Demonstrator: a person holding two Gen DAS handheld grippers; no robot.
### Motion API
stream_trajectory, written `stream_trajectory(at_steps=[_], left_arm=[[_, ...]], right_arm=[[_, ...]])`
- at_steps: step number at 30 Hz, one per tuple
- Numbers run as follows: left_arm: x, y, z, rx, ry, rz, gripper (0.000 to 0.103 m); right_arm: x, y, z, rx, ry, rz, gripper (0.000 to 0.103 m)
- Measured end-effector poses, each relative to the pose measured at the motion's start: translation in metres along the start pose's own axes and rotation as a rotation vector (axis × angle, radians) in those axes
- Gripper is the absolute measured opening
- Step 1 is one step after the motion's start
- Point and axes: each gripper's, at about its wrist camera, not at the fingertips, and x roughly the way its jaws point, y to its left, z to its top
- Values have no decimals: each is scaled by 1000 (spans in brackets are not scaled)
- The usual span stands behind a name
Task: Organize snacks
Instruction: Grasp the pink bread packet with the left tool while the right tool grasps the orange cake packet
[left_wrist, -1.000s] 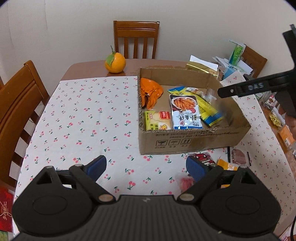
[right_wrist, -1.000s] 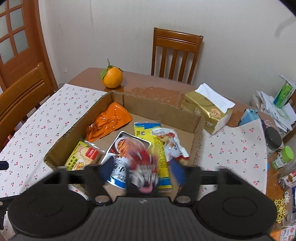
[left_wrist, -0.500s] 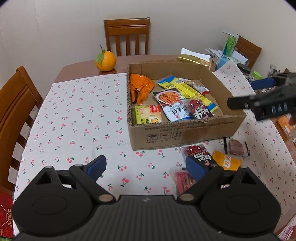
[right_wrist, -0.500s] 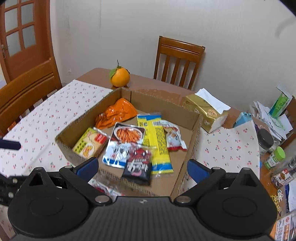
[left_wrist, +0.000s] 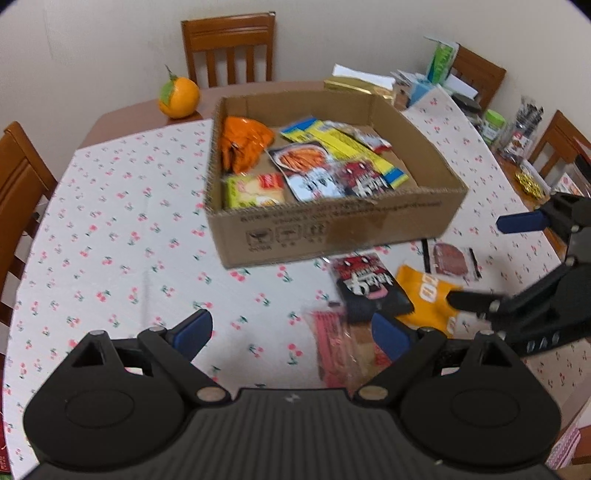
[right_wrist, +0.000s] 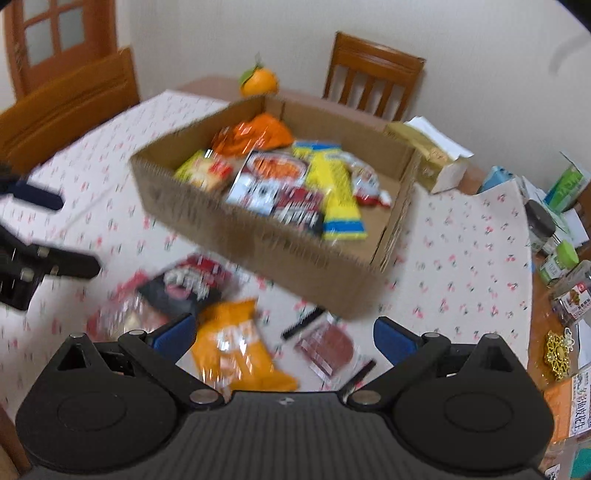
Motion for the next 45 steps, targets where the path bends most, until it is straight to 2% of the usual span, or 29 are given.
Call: stream_trajectory(at_steps=[9, 13, 16, 20, 25, 26, 27, 36, 37, 39, 41, 45], left_arm=[[28, -28, -11, 9, 76, -41, 93], [43, -38, -16, 8, 103, -3, 93], [50, -41, -18, 0, 106, 9, 93], [58, -44, -20, -13, 111, 15, 90], [58, -47, -24, 15, 84, 40, 66], [56, -46, -24, 15, 81, 38, 58], [54, -44, -25, 14, 81, 38, 57], [36, -9, -42, -52, 113, 87, 59], [35, -6, -42, -59, 114, 94, 60], [34, -3, -44, -62, 112, 110, 69], [33, -3, -45, -55, 106, 107, 69], [33, -5, -45, -49, 102, 93, 70]], right_arm=[[17, 13, -38, -100, 104, 61, 103], [27, 11, -54, -82, 138, 121, 103], [30, 8, -60, -56, 131, 162, 103], [30, 6, -62, -61, 116, 172, 103], [32, 6, -60, -82, 120, 182, 103], [32, 6, -59, -85, 122, 184, 103], [33, 6, -58, -87, 125, 185, 103], [33, 15, -28, -169, 63, 181, 103], [36, 17, -24, -180, 60, 181, 103], [42, 19, -17, -201, 57, 180, 103], [50, 20, -13, -209, 71, 185, 92], [56, 18, -9, -170, 99, 212, 83]])
